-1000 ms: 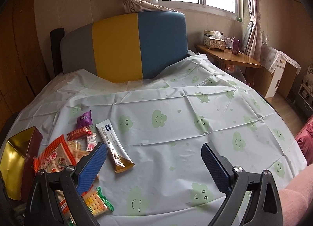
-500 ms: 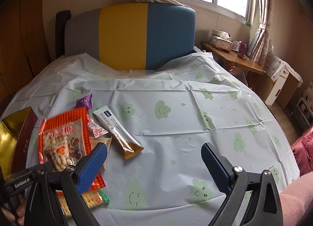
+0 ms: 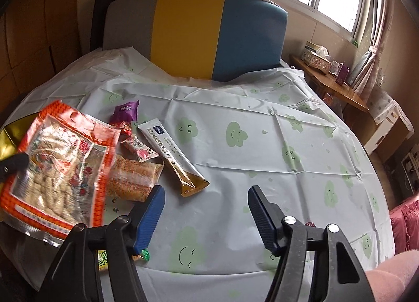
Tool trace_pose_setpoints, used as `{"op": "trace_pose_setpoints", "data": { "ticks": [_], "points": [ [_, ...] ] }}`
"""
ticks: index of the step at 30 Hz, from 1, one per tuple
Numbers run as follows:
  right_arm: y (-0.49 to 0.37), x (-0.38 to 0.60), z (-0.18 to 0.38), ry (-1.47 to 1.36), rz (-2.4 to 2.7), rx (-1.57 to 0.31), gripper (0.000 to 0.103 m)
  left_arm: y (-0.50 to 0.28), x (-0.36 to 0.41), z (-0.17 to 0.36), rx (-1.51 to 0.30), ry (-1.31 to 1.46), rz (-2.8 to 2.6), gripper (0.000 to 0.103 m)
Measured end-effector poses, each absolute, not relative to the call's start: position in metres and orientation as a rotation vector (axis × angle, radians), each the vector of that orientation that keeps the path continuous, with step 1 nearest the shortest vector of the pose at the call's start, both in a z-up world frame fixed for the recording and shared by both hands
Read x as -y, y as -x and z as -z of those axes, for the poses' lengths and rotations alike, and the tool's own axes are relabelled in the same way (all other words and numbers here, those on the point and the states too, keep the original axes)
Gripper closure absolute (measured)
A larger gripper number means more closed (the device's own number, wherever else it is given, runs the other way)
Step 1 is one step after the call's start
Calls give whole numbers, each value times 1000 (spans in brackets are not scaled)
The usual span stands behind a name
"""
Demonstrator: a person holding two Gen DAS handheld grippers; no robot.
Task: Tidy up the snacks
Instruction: 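Carry the orange bag into the gold-lined box and open the left tool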
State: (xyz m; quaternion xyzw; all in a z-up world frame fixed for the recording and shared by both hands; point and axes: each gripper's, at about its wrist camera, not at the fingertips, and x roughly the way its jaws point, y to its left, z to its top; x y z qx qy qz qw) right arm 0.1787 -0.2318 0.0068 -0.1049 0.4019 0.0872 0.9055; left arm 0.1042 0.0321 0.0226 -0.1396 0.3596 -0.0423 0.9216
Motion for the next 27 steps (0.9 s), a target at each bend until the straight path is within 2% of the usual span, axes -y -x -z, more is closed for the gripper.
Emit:
{"op": "trace_pose_setpoints", "data": {
  "ticks": [7, 15, 27],
  "points": [
    [-180, 233, -7, 220, -177, -837, 36, -93, -63, -58, -653, 306, 35, 103],
    [-179, 235, -7, 213, -162, -837, 36, -62, -135, -82, -584, 363, -86, 103],
    [-178, 232, -4, 239, -147, -850, 36, -29, -220, -19, -737, 386, -447, 101]
  ]
}}
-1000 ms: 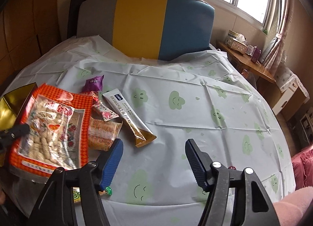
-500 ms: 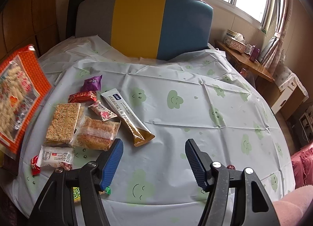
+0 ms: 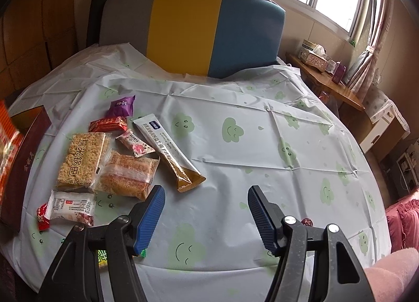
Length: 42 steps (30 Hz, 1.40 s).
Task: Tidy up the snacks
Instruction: 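Carry the orange bag into the gold-lined box and open the left tool, then grasp the white-and-gold stick snack pack with the right tool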
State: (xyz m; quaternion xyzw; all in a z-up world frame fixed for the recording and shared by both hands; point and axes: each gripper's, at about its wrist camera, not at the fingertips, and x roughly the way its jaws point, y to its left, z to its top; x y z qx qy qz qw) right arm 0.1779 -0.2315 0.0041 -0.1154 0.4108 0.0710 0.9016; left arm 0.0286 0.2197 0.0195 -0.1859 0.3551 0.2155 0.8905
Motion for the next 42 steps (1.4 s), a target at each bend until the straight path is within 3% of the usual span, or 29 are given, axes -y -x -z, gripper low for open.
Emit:
{"op": "trace_pose_setpoints", "data": {
  "ticks": [9, 14, 25, 27, 29, 42],
  "points": [
    [-178, 230, 0, 254, -126, -867, 36, 8, -246, -24, -693, 420, -574, 86],
    [-178, 229, 3, 265, -124, -880, 36, 8, -219, -28, -677, 399, -489, 70],
    [-179, 227, 7, 243, -167, -921, 36, -12, -85, -6, -792, 171, -1, 69],
    [-180, 227, 9, 223, -188, -942, 47, -11, -58, 1, -821, 117, 74, 69],
    [-181, 227, 12, 191, -213, -976, 52, -11, -35, 13, -848, 61, 135, 69],
    [-225, 198, 24, 228, -292, -1079, 63, -17, 12, 70, -976, -14, 272, 69]
  ]
}}
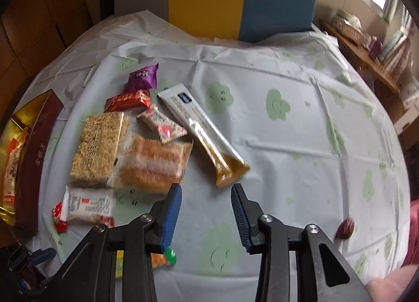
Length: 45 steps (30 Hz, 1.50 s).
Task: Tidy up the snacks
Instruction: 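Grasp the white-and-gold stick snack pack with the right tool, then carry the stick pack into the gold-lined box and open the right tool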
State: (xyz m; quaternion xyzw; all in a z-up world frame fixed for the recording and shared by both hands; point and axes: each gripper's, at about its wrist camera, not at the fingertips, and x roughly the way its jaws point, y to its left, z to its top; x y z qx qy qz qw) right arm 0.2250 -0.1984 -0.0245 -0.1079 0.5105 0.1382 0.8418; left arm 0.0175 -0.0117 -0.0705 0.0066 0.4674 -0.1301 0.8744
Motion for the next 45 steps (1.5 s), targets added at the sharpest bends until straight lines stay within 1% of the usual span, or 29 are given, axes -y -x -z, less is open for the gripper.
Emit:
{"op": "trace_pose_setpoints", "data": {
  "ticks": [2, 7, 12, 15, 17, 19, 20, 21, 26, 34, 39, 40, 42, 45],
  "points": [
    [-241, 192, 27, 252, -289, -1081, 66, -20, 10, 72, -975, -1, 279, 69],
    [-286, 183, 43, 245, -311, -1150, 66, -18, 2, 74, -972, 28, 289, 69],
    [-313, 169, 67, 285, -344, -1225, 65, -18, 1, 74, -973, 43, 293, 68],
    [-319, 164, 74, 312, -336, -1223, 62, -18, 1, 74, -973, 45, 295, 67],
    [-320, 164, 77, 303, -336, -1221, 62, -17, 3, 74, -972, 43, 301, 62],
    [-318, 168, 78, 296, -342, -1211, 65, -17, 6, 74, -970, 35, 304, 59],
    [-317, 171, 78, 294, -337, -1213, 69, -17, 7, 74, -970, 32, 306, 57],
    [-315, 174, 78, 293, -335, -1214, 70, -17, 7, 75, -970, 31, 307, 57],
    [-304, 198, 79, 276, -272, -1226, 72, -18, 6, 76, -967, 44, 312, 57],
    [-273, 244, 70, 149, -192, -1225, 75, -20, 2, 76, -963, 77, 317, 57],
    [-251, 254, 60, 101, -180, -1206, 78, -17, 3, 75, -957, 59, 299, 57],
    [-241, 252, 53, 84, -180, -1202, 79, -16, 2, 75, -957, 61, 297, 58],
    [-233, 252, 47, 39, -183, -1191, 80, -15, 0, 74, -955, 61, 287, 63],
    [-224, 250, 32, -48, -209, -1162, 81, -13, -3, 75, -956, 73, 286, 64]
  ]
}}
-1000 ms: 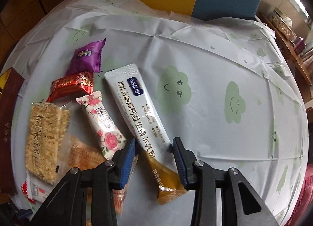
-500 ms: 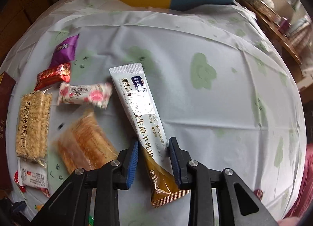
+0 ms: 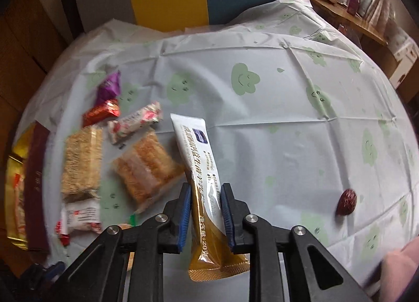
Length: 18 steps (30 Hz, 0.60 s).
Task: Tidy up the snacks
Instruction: 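Carry the stick pack into the gold-lined box and open the right tool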
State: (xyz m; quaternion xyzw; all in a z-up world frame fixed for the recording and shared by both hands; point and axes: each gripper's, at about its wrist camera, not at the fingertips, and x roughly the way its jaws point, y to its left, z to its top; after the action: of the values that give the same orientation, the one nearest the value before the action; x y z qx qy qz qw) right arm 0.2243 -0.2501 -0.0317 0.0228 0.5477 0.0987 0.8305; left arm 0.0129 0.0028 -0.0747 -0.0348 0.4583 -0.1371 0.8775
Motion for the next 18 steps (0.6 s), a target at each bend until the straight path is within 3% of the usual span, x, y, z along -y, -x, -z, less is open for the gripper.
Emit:
{"op": "trace_pose_setpoints", "data": {
  "ticks": [18],
  "points": [
    [-170, 126, -20, -138, -639, -1112, 84, -10, -5, 76, -947, 89, 287, 64]
  ]
}}
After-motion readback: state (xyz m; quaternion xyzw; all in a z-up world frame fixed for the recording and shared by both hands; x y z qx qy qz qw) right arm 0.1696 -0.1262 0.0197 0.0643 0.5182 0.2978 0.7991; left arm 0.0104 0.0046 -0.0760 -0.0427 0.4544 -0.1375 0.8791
